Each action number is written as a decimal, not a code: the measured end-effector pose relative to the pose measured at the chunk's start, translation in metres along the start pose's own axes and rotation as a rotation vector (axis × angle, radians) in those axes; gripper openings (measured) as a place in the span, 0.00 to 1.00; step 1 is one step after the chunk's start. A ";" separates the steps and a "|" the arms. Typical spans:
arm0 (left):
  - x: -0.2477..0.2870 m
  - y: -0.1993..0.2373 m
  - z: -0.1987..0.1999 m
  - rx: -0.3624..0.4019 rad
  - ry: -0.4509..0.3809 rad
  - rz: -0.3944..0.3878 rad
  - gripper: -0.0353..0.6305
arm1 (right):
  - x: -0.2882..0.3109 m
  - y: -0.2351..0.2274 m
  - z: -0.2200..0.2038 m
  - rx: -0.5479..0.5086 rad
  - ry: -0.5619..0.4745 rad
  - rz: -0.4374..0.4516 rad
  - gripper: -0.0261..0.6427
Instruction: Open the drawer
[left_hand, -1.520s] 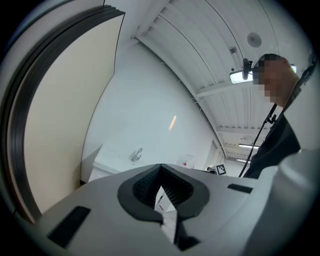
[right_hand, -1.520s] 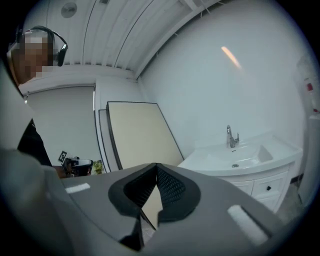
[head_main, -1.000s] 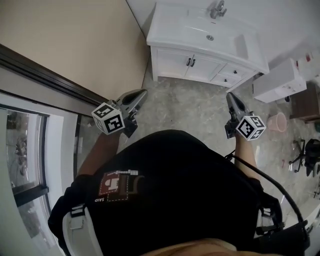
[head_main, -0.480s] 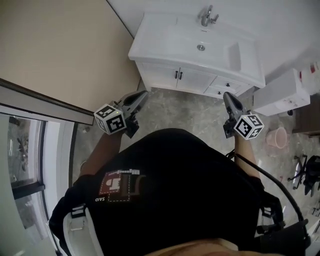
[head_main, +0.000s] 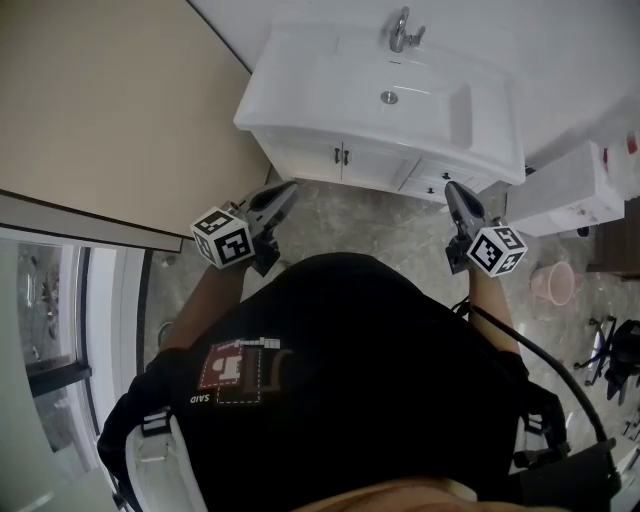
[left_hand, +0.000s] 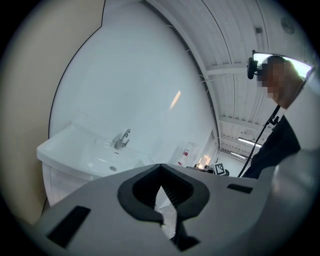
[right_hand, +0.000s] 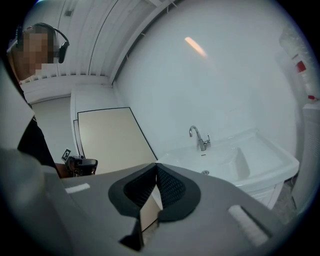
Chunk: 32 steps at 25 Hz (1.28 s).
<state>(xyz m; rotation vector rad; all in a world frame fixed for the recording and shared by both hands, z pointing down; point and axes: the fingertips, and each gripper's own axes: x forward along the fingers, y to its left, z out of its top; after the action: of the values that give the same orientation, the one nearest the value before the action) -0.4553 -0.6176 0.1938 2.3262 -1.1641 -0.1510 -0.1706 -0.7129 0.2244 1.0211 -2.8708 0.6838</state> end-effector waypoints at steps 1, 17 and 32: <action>0.003 0.001 0.001 0.000 0.001 -0.006 0.05 | -0.001 -0.001 0.000 0.003 -0.001 -0.008 0.04; 0.051 0.127 0.075 -0.023 0.071 -0.237 0.05 | 0.084 -0.004 0.037 -0.013 -0.057 -0.252 0.04; 0.109 0.177 0.050 -0.071 0.192 -0.330 0.05 | 0.127 -0.033 0.031 0.001 0.027 -0.339 0.04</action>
<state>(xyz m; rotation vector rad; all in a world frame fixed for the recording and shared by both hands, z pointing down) -0.5295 -0.8083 0.2548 2.3932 -0.6679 -0.0821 -0.2464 -0.8241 0.2302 1.4370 -2.5776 0.6634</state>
